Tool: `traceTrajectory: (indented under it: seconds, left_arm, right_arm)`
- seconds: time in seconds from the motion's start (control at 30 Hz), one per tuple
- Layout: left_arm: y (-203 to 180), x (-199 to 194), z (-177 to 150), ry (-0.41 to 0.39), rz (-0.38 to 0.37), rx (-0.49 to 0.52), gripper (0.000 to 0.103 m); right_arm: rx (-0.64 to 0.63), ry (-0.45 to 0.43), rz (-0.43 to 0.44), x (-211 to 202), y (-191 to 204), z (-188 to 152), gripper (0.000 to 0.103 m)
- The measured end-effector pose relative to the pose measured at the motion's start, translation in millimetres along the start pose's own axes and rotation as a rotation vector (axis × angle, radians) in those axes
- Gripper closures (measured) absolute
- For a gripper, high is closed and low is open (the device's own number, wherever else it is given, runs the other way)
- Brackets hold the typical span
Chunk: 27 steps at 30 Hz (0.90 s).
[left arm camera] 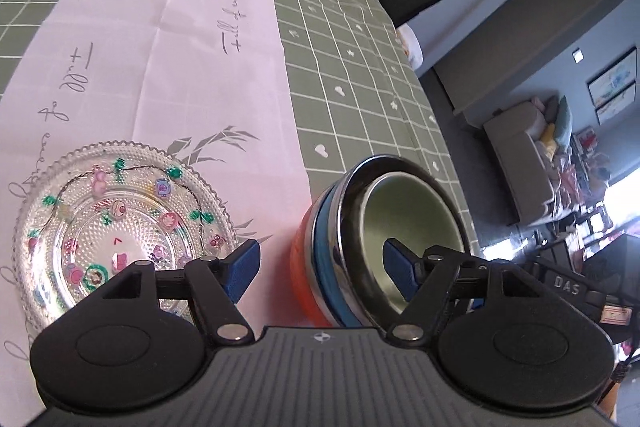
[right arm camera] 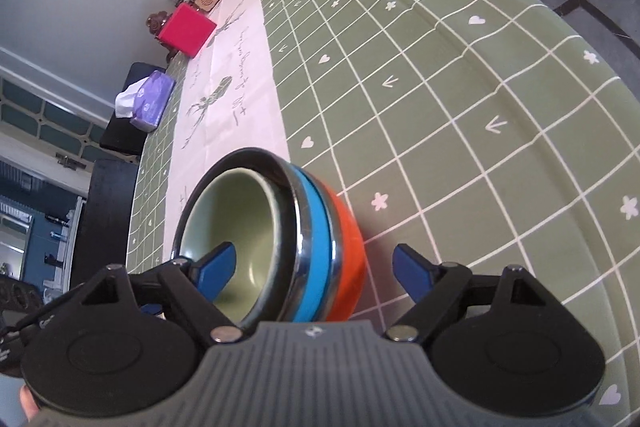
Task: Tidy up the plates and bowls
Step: 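Grip the stacked bowls' rim with both tools and lift the stack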
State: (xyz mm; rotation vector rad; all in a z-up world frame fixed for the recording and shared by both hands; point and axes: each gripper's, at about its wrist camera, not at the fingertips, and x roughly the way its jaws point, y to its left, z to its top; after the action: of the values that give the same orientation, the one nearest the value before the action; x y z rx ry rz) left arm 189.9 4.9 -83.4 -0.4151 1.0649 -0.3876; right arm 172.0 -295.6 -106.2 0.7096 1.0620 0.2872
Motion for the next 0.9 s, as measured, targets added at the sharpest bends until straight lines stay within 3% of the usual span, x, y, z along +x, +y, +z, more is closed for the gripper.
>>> traceTrajectory:
  seconds: [0.33, 0.47, 0.73, 0.9]
  left_arm:
    - [7.5, 23.8, 3.4, 0.106, -0.071, 0.035, 0.022]
    - [4.7, 28.5, 8.9, 0.141, -0.085, 0.062, 0.029]
    - [-8.0, 36.9, 20.5, 0.251, -0.031, 0.138, 0.032]
    - [-17.1, 39.1, 24.9, 0.311, 0.016, 0.189, 0.032]
  right_arm:
    - [-0.069, 0.013, -0.038, 6.6, 7.0, 3.6, 0.024]
    - [-0.107, 0.018, -0.058, 7.5, 10.6, 3.7, 0.026]
    - [-0.127, 0.058, -0.107, 15.3, 9.7, 7.8, 0.036]
    - [-0.067, 0.113, -0.066, 20.8, 2.5, 11.0, 0.044]
